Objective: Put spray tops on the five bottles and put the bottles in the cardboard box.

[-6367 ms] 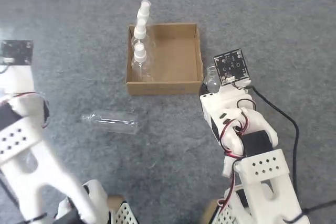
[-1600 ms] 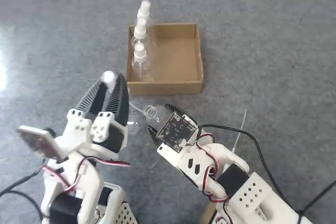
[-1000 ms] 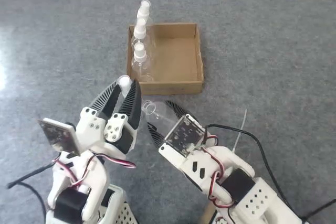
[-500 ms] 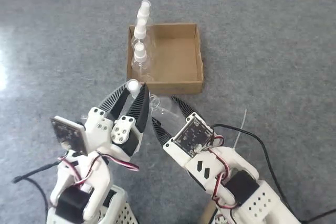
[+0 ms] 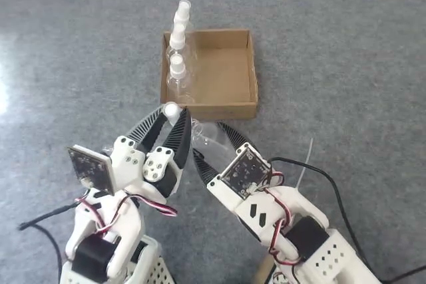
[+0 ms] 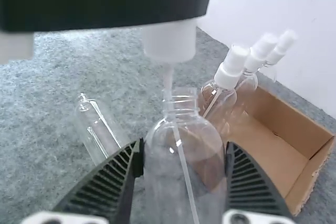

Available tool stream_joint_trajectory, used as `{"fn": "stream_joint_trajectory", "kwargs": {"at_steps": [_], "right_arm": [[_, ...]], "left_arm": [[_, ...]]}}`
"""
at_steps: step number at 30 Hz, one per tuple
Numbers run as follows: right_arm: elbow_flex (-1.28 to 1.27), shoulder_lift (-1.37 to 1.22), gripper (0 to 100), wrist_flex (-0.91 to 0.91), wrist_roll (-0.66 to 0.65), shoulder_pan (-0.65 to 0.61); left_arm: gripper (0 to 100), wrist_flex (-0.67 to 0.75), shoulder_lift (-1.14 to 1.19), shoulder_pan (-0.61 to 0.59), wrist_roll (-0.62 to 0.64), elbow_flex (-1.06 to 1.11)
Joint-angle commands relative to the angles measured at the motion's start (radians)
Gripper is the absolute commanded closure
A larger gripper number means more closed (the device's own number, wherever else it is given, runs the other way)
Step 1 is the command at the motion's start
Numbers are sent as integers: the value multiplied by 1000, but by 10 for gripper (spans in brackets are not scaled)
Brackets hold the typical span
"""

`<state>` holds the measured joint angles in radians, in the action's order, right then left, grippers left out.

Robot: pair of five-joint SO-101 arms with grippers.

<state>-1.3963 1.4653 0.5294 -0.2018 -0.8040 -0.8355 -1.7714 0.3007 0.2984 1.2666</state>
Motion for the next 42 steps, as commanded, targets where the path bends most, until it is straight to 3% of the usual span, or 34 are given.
{"fn": "stream_joint_trajectory", "kwargs": {"at_steps": [1,15,25,32,42], "right_arm": [[17,36,834,-19,9,21],[15,33,834,-27,11,19],[15,33,834,-33,63,-45],[-34,35,834,-139,60,-45],[-28,44,834,-142,58,-42]], "left_arm": [[863,-5,-3,3,-9,-8],[826,-3,-2,-8,-11,-99],[830,21,0,-176,68,-97],[831,20,0,-190,69,-96],[831,64,0,-473,161,-90]]}}
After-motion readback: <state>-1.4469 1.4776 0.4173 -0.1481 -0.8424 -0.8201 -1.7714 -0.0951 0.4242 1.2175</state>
